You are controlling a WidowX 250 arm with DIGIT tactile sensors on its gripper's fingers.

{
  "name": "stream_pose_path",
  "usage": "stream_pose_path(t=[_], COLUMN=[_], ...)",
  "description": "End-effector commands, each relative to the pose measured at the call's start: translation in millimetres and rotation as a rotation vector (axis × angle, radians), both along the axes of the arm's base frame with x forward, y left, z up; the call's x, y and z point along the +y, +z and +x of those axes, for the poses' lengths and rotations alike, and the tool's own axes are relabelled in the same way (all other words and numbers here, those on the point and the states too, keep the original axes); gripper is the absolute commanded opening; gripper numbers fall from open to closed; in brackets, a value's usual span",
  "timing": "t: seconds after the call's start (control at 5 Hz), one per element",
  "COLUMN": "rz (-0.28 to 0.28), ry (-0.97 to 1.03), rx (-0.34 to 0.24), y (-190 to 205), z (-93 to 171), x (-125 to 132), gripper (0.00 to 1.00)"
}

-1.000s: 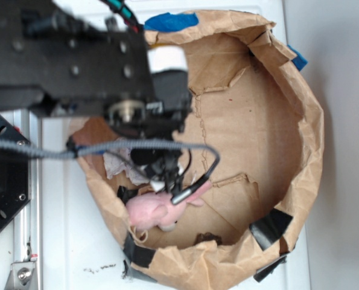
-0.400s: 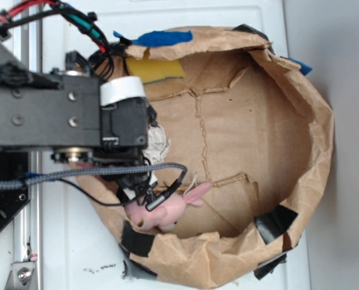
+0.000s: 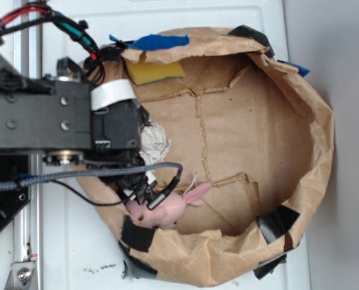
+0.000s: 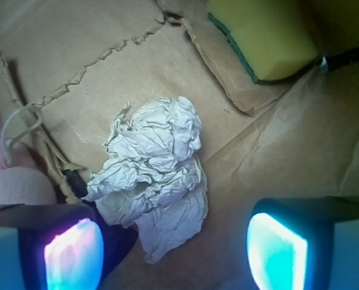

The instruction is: Grab the white paper.

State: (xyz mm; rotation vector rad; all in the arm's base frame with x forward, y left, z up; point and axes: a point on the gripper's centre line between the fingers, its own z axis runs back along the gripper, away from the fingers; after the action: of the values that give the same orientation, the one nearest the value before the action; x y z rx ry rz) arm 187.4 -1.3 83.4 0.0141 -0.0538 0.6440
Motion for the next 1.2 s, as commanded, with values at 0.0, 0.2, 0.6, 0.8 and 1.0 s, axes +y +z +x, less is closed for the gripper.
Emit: stream_pose_path(t=[0.0,0.2,0.6,0.8,1.0], rz=[0.024,0.019,0.029,0.031,0.053], ry=[0.011,0.045,0.083,0.091,0.080], rx=[-0.029,-0.025,-0.027,-0.030,-0.012], y=[-2.8,-4.8,-6.8,-6.6,-15.0], z=[9.2,19.9,29.2,31.3,29.0], x=[-4.3,2.6,11.1,12.3,6.8], gripper=[1.00,1.00,1.00,1.00,1.00])
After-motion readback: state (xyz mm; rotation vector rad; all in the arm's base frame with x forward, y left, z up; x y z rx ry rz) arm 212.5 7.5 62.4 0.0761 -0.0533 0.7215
